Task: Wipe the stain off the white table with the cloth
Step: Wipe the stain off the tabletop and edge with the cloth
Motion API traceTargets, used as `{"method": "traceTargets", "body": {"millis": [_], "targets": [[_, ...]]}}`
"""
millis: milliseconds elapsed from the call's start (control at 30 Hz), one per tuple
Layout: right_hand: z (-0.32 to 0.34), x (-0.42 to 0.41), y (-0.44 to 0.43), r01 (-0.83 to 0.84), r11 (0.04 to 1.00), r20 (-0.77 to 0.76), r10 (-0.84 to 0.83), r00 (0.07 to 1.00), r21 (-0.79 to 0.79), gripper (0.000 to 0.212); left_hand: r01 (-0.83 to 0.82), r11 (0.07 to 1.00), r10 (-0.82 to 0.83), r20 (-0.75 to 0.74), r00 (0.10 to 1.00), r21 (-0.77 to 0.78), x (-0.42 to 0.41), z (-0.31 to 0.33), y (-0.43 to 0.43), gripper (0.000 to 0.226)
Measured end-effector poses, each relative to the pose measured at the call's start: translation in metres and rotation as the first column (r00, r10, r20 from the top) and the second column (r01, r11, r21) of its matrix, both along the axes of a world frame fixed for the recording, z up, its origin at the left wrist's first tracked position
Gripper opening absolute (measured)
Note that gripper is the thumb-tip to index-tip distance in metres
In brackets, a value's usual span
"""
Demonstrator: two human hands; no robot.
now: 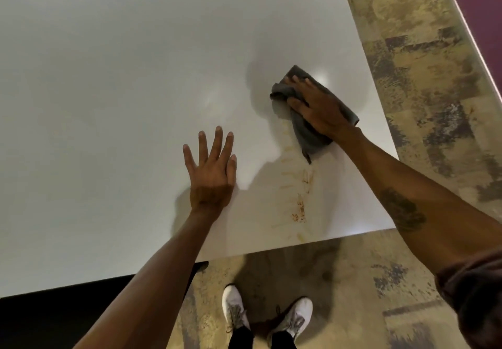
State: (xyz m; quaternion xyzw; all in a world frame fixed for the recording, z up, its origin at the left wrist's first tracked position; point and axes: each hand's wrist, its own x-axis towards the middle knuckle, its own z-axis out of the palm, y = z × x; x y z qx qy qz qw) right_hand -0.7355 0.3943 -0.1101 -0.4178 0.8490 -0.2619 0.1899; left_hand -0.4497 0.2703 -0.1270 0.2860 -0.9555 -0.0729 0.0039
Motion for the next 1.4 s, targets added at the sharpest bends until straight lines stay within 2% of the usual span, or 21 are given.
{"method": "traceTargets", "body": {"millis": [233,433,633,767,833,867,933,1000,1100,1167,1300,1400], "targets": [[0.004,0.069,0.048,-0.228,0.973,0.04,0.227,0.973,0.033,0.05,-0.023,0.995,0.021,0.013,1.0,0.1,0.001,0.002,-0.001,0.057],[-0.001,0.12,0.094,-0.248,0.969,0.006,0.248,0.969,-0.001,0.05,-0.006,0.992,0.012,-0.043,0.999,0.123,0.004,0.0,-0.002,0.055],[-0.006,0.168,0.114,-0.099,0.993,-0.086,0.094,0.992,-0.058,0.045,0.085,0.984,-0.078,-0.051,0.996,0.154,0.021,0.003,0.0,0.052],[-0.004,0.191,0.105,0.171,0.982,-0.033,-0.174,0.984,-0.079,0.048,0.166,0.976,-0.164,-0.027,0.986,0.143,0.05,0.008,0.004,0.057],[-0.004,0.216,0.094,0.368,0.926,-0.025,-0.371,0.928,-0.089,0.05,0.115,0.986,-0.116,0.006,0.993,0.119,0.05,0.009,0.005,0.057],[-0.005,0.231,0.085,0.482,0.87,-0.05,-0.488,0.871,-0.106,0.05,0.09,0.99,-0.093,0.018,0.996,0.112,0.048,0.01,0.004,0.056],[-0.005,0.258,0.064,0.684,0.721,-0.093,-0.693,0.715,-0.111,0.052,0.067,0.993,-0.07,0.038,0.997,0.097,0.045,0.01,0.005,0.056],[-0.005,0.27,0.043,0.811,0.579,-0.104,-0.815,0.57,-0.088,0.053,0.044,0.996,-0.048,0.044,0.998,0.081,0.046,0.007,0.003,0.056],[-0.002,0.263,0.016,0.904,0.422,-0.088,-0.905,0.417,-0.061,0.052,-0.004,0.997,0.0,0.043,0.999,0.078,0.045,0.003,-0.001,0.057],[-0.001,0.249,0.003,0.933,0.356,-0.103,-0.931,0.35,-0.055,0.05,0.002,0.998,-0.005,0.038,0.999,0.055,0.045,0.001,-0.001,0.058],[-0.001,0.21,-0.023,0.965,0.261,-0.128,-0.958,0.256,-0.022,0.05,0.017,1.0,-0.017,-0.015,1.0,0.022,0.045,0.002,0.001,0.054],[0.0,0.178,-0.037,0.97,0.241,-0.138,-0.962,0.236,-0.021,0.051,0.01,1.0,-0.01,0.017,1.0,-0.005,0.042,0.003,0.0,0.053]]}}
